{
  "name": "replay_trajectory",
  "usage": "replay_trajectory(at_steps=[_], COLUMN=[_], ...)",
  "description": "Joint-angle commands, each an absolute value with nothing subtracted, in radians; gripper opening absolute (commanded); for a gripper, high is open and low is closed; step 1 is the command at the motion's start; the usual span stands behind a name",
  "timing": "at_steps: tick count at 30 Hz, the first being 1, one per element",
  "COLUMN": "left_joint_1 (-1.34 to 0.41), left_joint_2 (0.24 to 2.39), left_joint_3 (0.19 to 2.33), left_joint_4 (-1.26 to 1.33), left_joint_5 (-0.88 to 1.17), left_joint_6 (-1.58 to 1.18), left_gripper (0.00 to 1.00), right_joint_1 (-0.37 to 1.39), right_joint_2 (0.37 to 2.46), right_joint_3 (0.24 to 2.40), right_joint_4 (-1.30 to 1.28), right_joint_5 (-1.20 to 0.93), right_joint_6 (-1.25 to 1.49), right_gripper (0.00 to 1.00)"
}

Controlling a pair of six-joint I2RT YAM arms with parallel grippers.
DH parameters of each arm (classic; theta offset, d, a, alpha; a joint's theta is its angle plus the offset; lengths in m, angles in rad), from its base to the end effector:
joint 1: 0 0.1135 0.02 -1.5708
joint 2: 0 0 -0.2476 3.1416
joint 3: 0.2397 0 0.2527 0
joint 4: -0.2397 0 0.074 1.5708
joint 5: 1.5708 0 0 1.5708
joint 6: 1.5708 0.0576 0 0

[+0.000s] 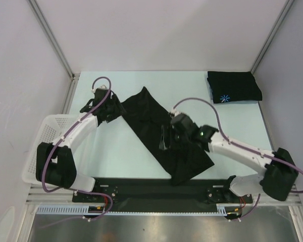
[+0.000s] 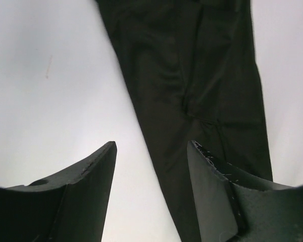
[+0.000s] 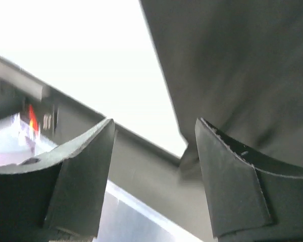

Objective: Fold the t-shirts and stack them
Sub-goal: Fold the tshirt

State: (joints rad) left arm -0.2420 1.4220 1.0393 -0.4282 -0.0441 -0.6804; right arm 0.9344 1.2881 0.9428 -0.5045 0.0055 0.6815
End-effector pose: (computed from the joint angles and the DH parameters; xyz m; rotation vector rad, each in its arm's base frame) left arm 0.3152 -0.0752 0.2270 -0.5459 2.3528 -0.3816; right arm 0.1721 0.2323 0.2258 -0.3194 2.5334 0.6910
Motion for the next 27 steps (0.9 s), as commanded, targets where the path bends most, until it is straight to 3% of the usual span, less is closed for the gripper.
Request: replay_trajectory(at_steps=[1,5,13,21,26,27], left_joint_1=[-0.192,-0.135,-0.097,-0.094,-0.092,-0.092], left_joint_2=[1.463,1.558,1.802,2.021,2.158,2.198], left_joint_3=[1.088,1.124,1.249,1.376,1.538,1.561], left_joint_4=[-0.379,-0.339,-0.288,-0.25,-0.275,-0.265], left_joint_5=[-0.011,-0.008,0.005,-0.008,0.032,0.047], left_joint_6=[-0.687,-0.695,-0.698,-0.696,-0.657,-0.637], left_gripper=[0.63,0.59,0.55,0.52,0.37,0.29], right_joint_1=[0.775,0.603,0.485,0.425,0.333,0.318], right_joint_2=[1.419,1.705,2.058,2.046,1.988,1.983], right_joint_3=[1.084,1.314,1.678,1.68,1.597,1.592], right_joint_4=[-0.47,-0.434,-0.425,-0.42,-0.42,-0.423], right_joint_5=[-0.112,-0.21,-0.314,-0.331,-0.325,-0.325], right_joint_6=[0.421,0.301,0.296,0.296,0.302,0.301], right_gripper=[0.71,0.72,0.72,0.72,0.72,0.72])
